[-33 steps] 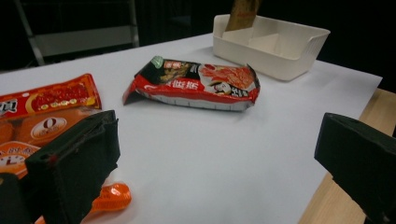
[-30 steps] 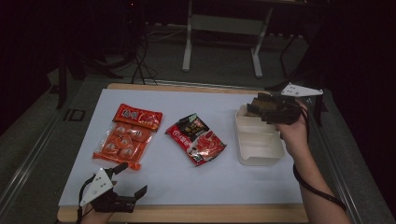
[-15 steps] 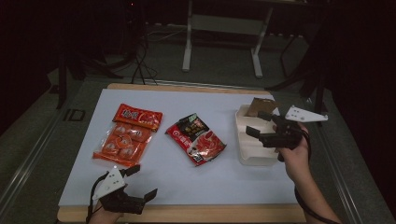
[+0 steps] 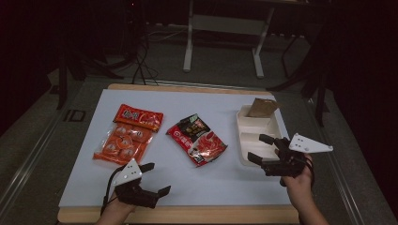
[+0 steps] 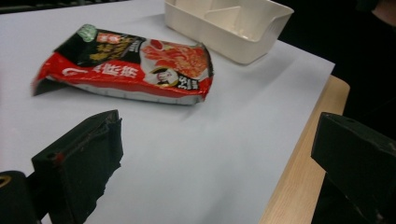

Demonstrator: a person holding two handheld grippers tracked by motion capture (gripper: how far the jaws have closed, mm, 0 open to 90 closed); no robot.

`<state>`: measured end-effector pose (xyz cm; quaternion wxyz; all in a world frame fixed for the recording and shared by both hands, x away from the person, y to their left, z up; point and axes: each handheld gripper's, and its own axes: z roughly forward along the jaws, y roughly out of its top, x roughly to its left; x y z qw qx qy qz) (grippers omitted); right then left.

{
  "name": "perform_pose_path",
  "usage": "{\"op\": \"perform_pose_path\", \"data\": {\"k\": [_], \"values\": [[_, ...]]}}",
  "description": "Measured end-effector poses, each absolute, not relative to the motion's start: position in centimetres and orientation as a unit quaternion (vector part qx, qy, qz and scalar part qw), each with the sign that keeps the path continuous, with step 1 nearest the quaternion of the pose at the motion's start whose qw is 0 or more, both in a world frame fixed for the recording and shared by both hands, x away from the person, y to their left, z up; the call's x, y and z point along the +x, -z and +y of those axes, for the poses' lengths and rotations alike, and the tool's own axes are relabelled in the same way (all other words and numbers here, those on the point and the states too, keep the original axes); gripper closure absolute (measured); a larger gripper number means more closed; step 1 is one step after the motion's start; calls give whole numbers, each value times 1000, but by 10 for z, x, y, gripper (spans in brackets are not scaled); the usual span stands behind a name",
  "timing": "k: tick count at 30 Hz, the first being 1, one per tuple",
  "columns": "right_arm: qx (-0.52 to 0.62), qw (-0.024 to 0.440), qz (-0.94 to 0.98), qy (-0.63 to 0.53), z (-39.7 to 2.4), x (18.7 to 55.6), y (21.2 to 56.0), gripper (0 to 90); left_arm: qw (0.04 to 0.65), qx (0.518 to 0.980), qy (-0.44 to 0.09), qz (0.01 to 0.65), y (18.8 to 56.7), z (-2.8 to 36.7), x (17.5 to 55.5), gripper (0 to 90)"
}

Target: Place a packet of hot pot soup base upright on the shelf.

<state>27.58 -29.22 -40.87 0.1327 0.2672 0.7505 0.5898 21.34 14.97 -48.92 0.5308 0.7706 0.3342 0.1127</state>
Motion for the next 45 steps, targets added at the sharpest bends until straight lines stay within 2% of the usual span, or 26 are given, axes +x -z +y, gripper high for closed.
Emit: {"op": "perform_pose_path", "data": {"k": [9,14,16,25,32,33,34,38,39,41,45], "values": [[283,144,740,-593,-302,258,417,144,537,777,-99,312,480,137,229,27],[285,149,741,-590,-306,253,422,145,533,782,-102,306,475,125,239,80],[283,169,742,-584,-305,252,421,146,529,784,-113,305,473,119,243,123],[282,175,729,-599,-309,253,419,146,518,794,-129,289,465,92,268,224],[278,167,731,-601,-308,254,421,147,515,800,-131,277,461,72,288,458],[277,169,731,-600,-308,254,421,147,507,805,-129,279,462,64,295,458],[277,163,731,-602,-308,254,422,148,502,807,-133,281,463,61,298,540],[275,161,734,-600,-307,255,423,148,486,816,-133,282,467,50,308,663],[275,160,734,-600,-307,255,424,148,483,819,-129,281,469,43,316,663],[275,158,735,-599,-308,256,424,148,477,823,-130,280,472,36,323,758],[275,157,736,-599,-308,256,425,148,465,829,-129,283,477,21,336,823]]}}
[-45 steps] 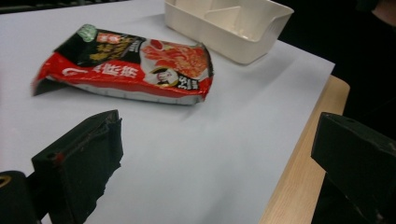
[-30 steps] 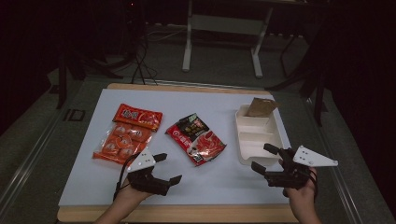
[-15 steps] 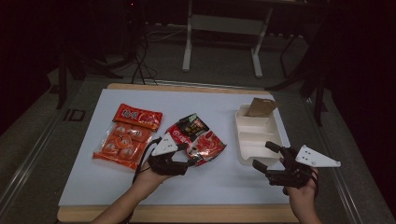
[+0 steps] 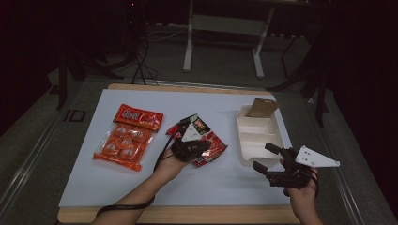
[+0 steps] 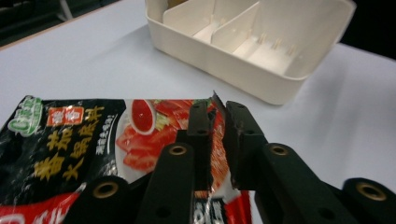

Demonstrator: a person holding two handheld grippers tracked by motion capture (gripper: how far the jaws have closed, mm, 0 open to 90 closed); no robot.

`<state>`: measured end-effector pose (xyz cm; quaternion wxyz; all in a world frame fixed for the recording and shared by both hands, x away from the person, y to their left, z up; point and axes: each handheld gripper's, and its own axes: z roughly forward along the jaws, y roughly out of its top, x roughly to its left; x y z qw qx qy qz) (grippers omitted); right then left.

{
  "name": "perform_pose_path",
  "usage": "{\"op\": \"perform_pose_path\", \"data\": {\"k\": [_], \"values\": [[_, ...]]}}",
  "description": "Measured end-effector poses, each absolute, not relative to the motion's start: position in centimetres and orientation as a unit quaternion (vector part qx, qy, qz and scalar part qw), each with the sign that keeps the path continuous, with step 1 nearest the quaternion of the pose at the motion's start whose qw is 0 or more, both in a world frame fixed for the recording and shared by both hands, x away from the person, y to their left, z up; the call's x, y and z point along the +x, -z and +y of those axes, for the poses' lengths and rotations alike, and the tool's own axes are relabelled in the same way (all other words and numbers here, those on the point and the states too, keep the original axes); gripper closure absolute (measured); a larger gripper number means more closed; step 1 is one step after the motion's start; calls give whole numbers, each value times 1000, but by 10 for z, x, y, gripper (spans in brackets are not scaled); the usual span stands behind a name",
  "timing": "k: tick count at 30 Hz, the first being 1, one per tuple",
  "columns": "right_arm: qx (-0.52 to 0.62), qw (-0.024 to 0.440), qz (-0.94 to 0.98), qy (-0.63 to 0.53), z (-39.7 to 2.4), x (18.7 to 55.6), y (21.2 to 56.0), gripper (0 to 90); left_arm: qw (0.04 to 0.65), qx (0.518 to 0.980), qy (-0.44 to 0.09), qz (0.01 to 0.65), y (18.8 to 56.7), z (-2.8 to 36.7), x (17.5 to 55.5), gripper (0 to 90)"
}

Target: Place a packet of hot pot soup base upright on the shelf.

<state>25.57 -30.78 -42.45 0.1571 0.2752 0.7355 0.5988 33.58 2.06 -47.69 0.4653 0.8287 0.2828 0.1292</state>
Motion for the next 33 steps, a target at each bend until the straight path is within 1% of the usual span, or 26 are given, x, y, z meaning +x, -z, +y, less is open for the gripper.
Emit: {"op": "perform_pose_path", "data": {"k": [2,3,4,6,13,18,23,30,31,33], "values": [[275,157,735,-600,-308,256,425,148,463,831,-119,285,478,13,342,858],[276,157,736,-599,-308,256,425,149,458,833,-124,286,479,9,344,859],[276,157,735,-599,-308,256,425,148,453,835,-121,287,479,5,347,886],[276,156,735,-599,-309,256,425,148,443,835,-123,304,480,-2,353,898],[269,152,741,-596,-308,256,427,149,418,853,-115,291,486,-31,374,900],[262,157,741,-598,-309,255,427,149,389,864,-105,303,494,-47,390,900],[265,149,741,-599,-312,255,429,149,370,873,-93,303,498,-58,401,900],[265,143,742,-599,-312,256,430,149,335,884,-94,312,502,-74,414,900],[264,143,742,-599,-312,256,431,149,333,885,-84,315,503,-75,416,900],[262,142,743,-599,-311,256,431,149,325,888,-82,314,506,-75,417,900]]}}
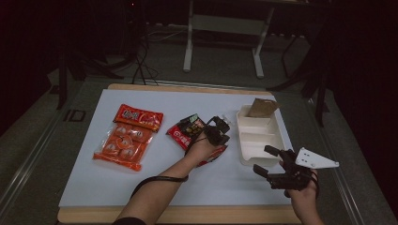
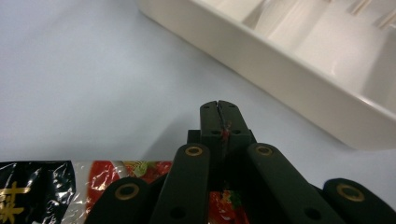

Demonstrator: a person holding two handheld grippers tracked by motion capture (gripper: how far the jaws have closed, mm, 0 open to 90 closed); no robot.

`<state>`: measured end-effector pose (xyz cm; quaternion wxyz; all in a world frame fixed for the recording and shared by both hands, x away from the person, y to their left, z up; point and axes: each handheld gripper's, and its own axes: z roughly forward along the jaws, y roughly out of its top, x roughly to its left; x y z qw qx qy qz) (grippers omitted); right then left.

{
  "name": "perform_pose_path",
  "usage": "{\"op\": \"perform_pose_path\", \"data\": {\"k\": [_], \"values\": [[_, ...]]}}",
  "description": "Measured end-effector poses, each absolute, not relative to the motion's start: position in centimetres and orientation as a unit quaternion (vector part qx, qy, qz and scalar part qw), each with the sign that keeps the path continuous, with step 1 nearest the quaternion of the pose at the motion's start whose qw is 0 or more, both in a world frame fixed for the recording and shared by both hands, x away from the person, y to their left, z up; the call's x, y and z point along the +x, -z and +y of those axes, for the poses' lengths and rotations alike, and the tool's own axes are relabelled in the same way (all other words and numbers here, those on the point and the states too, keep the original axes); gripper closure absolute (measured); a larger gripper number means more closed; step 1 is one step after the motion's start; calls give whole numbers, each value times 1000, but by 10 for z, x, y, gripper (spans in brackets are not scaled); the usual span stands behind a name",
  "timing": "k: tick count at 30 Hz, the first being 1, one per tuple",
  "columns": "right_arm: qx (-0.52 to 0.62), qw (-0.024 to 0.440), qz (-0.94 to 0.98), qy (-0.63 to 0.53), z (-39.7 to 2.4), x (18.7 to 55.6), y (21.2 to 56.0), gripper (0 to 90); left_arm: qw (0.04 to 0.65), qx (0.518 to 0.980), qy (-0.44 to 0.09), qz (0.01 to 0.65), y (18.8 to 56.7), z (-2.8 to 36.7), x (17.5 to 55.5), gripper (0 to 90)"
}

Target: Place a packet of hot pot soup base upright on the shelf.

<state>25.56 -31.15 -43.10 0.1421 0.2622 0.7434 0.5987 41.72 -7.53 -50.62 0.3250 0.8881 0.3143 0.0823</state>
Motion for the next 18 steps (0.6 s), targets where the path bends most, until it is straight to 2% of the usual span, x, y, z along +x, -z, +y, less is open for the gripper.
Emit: {"op": "perform_pose_path", "data": {"k": [18], "values": [[264,139,743,-599,-311,256,432,149,285,908,-70,298,507,-75,406,900]]}}
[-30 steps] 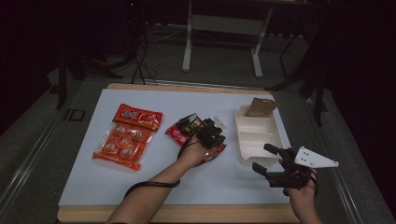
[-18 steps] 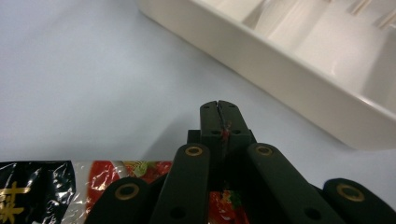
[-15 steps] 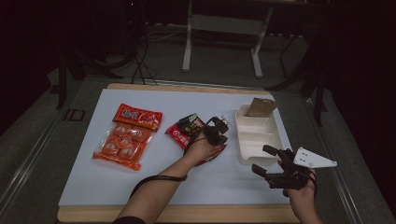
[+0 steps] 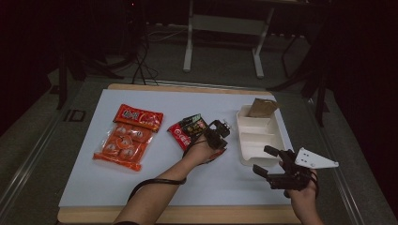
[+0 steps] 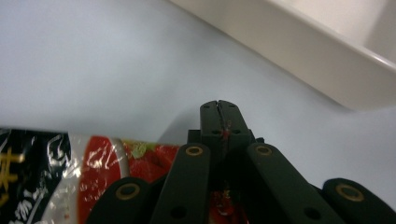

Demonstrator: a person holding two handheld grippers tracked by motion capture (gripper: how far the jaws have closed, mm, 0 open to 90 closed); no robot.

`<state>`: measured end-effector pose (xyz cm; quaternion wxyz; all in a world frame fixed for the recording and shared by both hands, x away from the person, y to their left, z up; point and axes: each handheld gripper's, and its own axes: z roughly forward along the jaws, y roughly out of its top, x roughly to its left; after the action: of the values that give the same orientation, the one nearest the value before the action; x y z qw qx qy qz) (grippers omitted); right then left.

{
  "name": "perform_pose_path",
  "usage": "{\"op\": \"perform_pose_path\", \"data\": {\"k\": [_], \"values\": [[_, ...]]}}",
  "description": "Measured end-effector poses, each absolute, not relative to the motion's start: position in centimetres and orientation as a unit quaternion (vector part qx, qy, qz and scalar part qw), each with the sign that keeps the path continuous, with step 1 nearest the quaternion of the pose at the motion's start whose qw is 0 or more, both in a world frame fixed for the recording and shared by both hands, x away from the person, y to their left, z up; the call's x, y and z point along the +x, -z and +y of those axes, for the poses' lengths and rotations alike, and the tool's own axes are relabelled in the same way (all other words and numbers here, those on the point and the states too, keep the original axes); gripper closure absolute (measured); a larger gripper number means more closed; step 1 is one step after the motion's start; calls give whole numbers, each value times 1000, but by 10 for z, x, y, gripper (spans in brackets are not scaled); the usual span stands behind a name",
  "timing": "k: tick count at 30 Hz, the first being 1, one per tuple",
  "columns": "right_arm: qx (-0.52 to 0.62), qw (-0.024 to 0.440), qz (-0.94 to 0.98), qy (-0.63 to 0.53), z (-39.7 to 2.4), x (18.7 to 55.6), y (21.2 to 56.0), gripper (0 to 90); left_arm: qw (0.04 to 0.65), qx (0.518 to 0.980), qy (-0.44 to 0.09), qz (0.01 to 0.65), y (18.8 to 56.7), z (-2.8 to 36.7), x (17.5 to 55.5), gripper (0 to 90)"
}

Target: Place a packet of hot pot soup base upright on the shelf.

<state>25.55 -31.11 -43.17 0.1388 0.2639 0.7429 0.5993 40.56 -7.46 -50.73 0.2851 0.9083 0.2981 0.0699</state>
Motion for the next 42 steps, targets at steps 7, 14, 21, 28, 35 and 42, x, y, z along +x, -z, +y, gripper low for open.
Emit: {"op": "perform_pose_path", "data": {"k": [7,14,21,28,35,42], "values": [[266,137,741,-601,-312,256,432,149,293,910,-53,289,508,-61,386,900],[265,138,744,-598,-309,255,431,150,303,905,-38,295,510,-44,370,900],[264,139,745,-597,-307,255,431,150,321,898,-25,300,510,-35,364,900],[265,141,745,-596,-305,256,432,150,363,872,-33,327,497,-5,369,900],[264,148,745,-594,-305,256,431,149,383,851,-60,354,490,28,377,900],[262,160,739,-600,-305,255,430,141,398,830,-79,384,492,54,387,900]]}}
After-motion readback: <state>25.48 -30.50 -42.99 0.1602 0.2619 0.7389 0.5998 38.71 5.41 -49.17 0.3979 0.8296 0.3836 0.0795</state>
